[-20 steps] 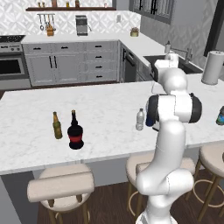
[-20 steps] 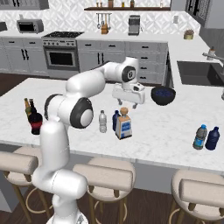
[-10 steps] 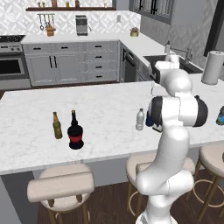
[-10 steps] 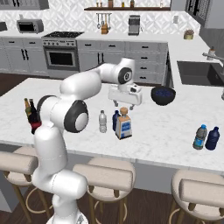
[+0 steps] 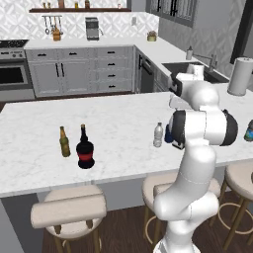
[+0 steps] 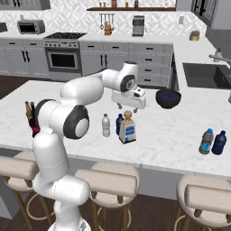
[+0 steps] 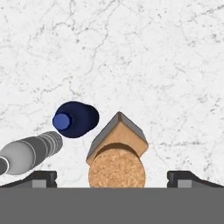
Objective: Move the plastic bottles in the middle to the plastics group, and the glass bottles in the middle to the glass group.
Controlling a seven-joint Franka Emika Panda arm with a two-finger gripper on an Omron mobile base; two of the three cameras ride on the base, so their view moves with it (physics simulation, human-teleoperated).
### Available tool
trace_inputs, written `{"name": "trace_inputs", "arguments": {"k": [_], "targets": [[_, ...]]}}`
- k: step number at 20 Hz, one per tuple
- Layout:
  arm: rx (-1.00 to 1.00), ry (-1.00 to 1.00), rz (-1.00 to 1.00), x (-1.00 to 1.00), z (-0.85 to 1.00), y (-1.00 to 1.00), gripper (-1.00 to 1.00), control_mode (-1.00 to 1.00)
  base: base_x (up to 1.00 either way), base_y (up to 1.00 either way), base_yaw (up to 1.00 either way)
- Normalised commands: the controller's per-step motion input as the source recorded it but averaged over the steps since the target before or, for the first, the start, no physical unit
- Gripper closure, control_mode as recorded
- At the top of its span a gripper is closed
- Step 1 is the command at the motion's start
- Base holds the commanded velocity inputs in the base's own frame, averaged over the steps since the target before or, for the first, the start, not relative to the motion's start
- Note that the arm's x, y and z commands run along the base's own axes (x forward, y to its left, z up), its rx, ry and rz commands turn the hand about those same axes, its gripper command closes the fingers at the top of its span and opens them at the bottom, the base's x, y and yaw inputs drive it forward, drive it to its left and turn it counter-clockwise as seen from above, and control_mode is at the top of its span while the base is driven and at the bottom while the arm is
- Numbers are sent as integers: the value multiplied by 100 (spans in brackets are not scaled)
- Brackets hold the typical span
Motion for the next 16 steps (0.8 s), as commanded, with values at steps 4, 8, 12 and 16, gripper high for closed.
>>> {"name": "trace_inputs", "arguments": {"k": [4, 8, 12, 16], "targets": [[0, 0, 0, -1, 0, -1, -100, -100, 0, 0, 0], [0, 0, 0, 0, -17, 0, -100, -100, 0, 0, 0], [0, 0, 0, 0, -29, 0, -100, -100, 0, 0, 0], [0, 0, 0, 0, -17, 0, -100, -100, 0, 0, 0]]}}
